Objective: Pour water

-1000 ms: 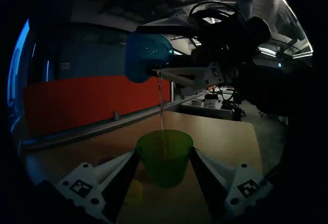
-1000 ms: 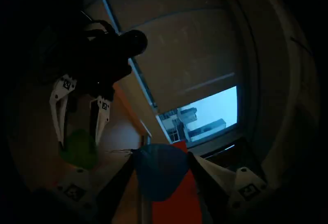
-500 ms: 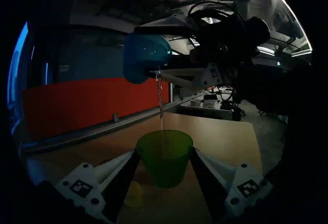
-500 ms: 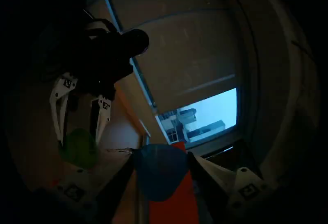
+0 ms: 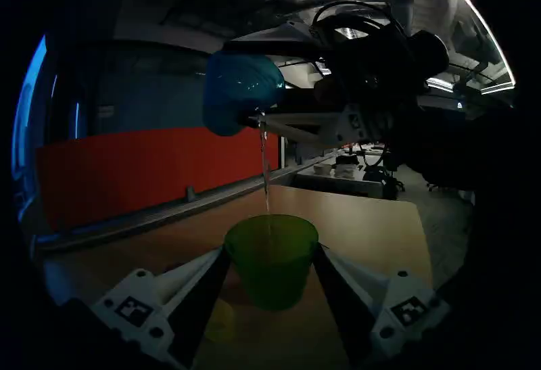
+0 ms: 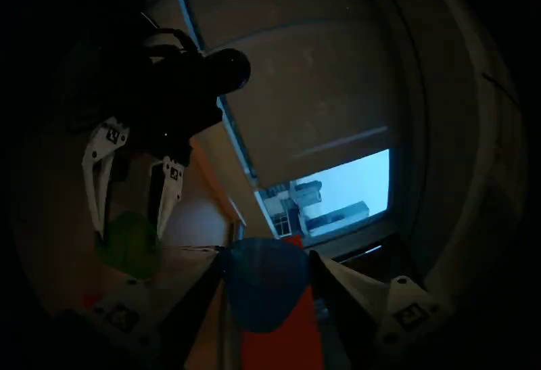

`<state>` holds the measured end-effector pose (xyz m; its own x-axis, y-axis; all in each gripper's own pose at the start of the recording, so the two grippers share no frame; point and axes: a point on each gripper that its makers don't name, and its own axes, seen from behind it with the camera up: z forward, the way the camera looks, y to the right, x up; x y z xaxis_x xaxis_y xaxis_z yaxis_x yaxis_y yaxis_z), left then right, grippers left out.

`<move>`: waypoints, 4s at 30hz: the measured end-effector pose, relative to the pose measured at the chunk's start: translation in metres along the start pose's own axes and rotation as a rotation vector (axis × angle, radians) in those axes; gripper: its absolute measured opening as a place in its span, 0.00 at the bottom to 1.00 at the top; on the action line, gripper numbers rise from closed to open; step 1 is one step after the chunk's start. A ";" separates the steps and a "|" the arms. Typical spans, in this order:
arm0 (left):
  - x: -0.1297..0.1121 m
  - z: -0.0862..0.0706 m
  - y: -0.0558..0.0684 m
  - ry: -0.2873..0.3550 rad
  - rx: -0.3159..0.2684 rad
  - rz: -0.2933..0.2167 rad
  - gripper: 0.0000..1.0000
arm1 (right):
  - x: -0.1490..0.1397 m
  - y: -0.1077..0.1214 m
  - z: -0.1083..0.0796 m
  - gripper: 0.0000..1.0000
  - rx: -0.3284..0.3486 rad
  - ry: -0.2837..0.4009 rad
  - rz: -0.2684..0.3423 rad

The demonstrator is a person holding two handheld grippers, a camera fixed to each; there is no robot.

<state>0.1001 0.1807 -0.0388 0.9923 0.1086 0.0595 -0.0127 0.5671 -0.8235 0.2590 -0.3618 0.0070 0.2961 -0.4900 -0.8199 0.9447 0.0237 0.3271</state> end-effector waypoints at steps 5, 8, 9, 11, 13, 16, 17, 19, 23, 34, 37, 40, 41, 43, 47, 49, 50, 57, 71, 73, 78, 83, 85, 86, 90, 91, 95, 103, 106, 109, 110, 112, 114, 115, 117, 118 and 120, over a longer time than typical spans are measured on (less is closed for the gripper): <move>0.001 0.001 0.000 0.001 0.001 0.001 0.85 | 0.001 0.000 0.000 0.94 0.001 0.000 -0.010; 0.001 0.001 0.000 0.001 0.002 -0.001 0.85 | 0.001 0.000 0.000 0.94 0.000 -0.001 -0.017; 0.001 0.001 0.000 0.001 0.003 -0.001 0.85 | 0.001 0.000 0.000 0.94 0.000 -0.001 -0.020; 0.001 0.001 0.000 0.001 0.002 -0.001 0.85 | 0.001 0.000 0.000 0.94 0.000 -0.002 -0.025; 0.001 0.000 0.001 0.000 0.001 0.000 0.85 | 0.001 0.000 0.000 0.94 0.000 -0.002 -0.030; 0.002 0.000 0.001 0.000 0.001 0.001 0.85 | 0.002 0.000 0.000 0.94 -0.001 -0.003 -0.038; 0.002 0.000 0.001 0.000 0.001 0.001 0.85 | 0.002 0.000 0.000 0.94 -0.001 -0.003 -0.041; 0.002 0.000 0.001 0.001 0.001 0.001 0.86 | 0.002 0.001 0.000 0.94 -0.001 -0.005 -0.048; 0.001 0.000 0.001 0.000 0.001 0.000 0.85 | 0.002 0.002 0.000 0.94 -0.002 -0.005 -0.059; 0.000 0.000 0.001 -0.001 0.000 0.000 0.85 | 0.003 0.005 0.001 0.94 -0.006 -0.010 -0.085; 0.001 0.000 0.001 -0.001 0.000 0.000 0.85 | 0.004 0.006 0.001 0.94 -0.007 -0.011 -0.092; 0.000 0.000 0.001 -0.002 -0.001 0.003 0.85 | 0.004 0.007 0.001 0.94 -0.010 -0.012 -0.102; 0.000 0.000 0.001 -0.002 0.000 0.004 0.85 | 0.004 0.008 0.001 0.94 -0.011 -0.013 -0.106; 0.001 0.000 0.002 -0.002 0.000 0.006 0.85 | 0.004 0.009 0.001 0.94 -0.014 -0.014 -0.111; 0.002 0.000 0.002 0.001 0.000 0.007 0.85 | 0.006 0.010 0.000 0.94 -0.017 -0.013 -0.118; 0.003 0.000 0.002 0.002 0.002 0.007 0.85 | 0.006 0.010 0.000 0.94 -0.018 -0.014 -0.123; 0.003 -0.001 0.002 0.002 0.003 0.007 0.86 | 0.006 0.011 0.000 0.94 -0.019 -0.014 -0.125; 0.004 -0.002 0.002 0.003 0.003 0.008 0.85 | 0.007 0.013 -0.001 0.94 -0.024 -0.014 -0.140; 0.006 -0.002 0.004 0.009 -0.001 0.003 0.85 | 0.007 0.012 -0.002 0.94 -0.021 -0.017 -0.171; 0.006 -0.002 0.005 0.009 -0.002 0.004 0.85 | 0.007 0.012 -0.002 0.94 -0.022 -0.017 -0.176; 0.007 -0.002 0.005 0.011 -0.001 0.005 0.85 | 0.006 0.013 -0.001 0.94 -0.024 -0.019 -0.191; 0.006 -0.002 0.004 0.010 0.000 0.004 0.85 | 0.008 0.016 -0.001 0.94 -0.036 -0.016 -0.204; 0.006 -0.002 0.003 0.009 0.001 0.005 0.85 | 0.008 0.016 -0.001 0.94 -0.036 -0.016 -0.207; 0.006 -0.002 0.003 0.009 0.001 0.005 0.85 | 0.008 0.016 -0.001 0.94 -0.035 -0.016 -0.207; 0.006 -0.002 0.003 0.010 0.002 0.005 0.85 | 0.009 0.017 -0.001 0.94 -0.036 -0.018 -0.217; 0.006 -0.002 0.003 0.010 0.002 0.005 0.85 | 0.009 0.017 -0.001 0.94 -0.034 -0.018 -0.220; 0.006 -0.001 0.003 0.009 0.003 0.007 0.85 | 0.009 0.017 -0.001 0.94 -0.029 -0.022 -0.233; 0.005 -0.002 0.004 0.007 0.001 0.010 0.85 | 0.008 0.015 -0.002 0.94 -0.022 -0.031 -0.253; 0.005 -0.001 0.005 0.006 0.000 0.012 0.85 | 0.008 0.015 -0.002 0.94 -0.021 -0.032 -0.260; 0.005 -0.001 0.005 0.005 0.000 0.013 0.85 | 0.009 0.015 -0.002 0.94 -0.022 -0.033 -0.268; 0.005 -0.001 0.005 0.004 0.001 0.014 0.85 | 0.009 0.015 -0.002 0.94 -0.023 -0.033 -0.270; 0.005 -0.002 0.005 0.003 0.003 0.016 0.85 | 0.010 0.015 -0.002 0.94 -0.023 -0.033 -0.276; 0.006 -0.002 0.005 0.002 0.004 0.018 0.85 | 0.011 0.015 -0.003 0.94 -0.024 -0.034 -0.283; 0.006 -0.002 0.006 0.003 0.003 0.018 0.85 | 0.011 0.015 -0.003 0.94 -0.024 -0.035 -0.287; 0.006 -0.002 0.006 0.005 0.001 0.018 0.85 | 0.010 0.015 -0.003 0.94 -0.025 -0.037 -0.294; 0.007 -0.002 0.007 0.006 0.001 0.018 0.85 | 0.010 0.015 -0.003 0.94 -0.025 -0.038 -0.299; 0.008 -0.002 0.007 0.009 0.000 0.018 0.85 | 0.010 0.015 -0.004 0.94 -0.025 -0.041 -0.306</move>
<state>0.1083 0.1838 -0.0451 0.9929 0.1116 0.0402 -0.0302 0.5655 -0.8242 0.2767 -0.3632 0.0015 -0.0084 -0.5121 -0.8589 0.9925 -0.1092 0.0554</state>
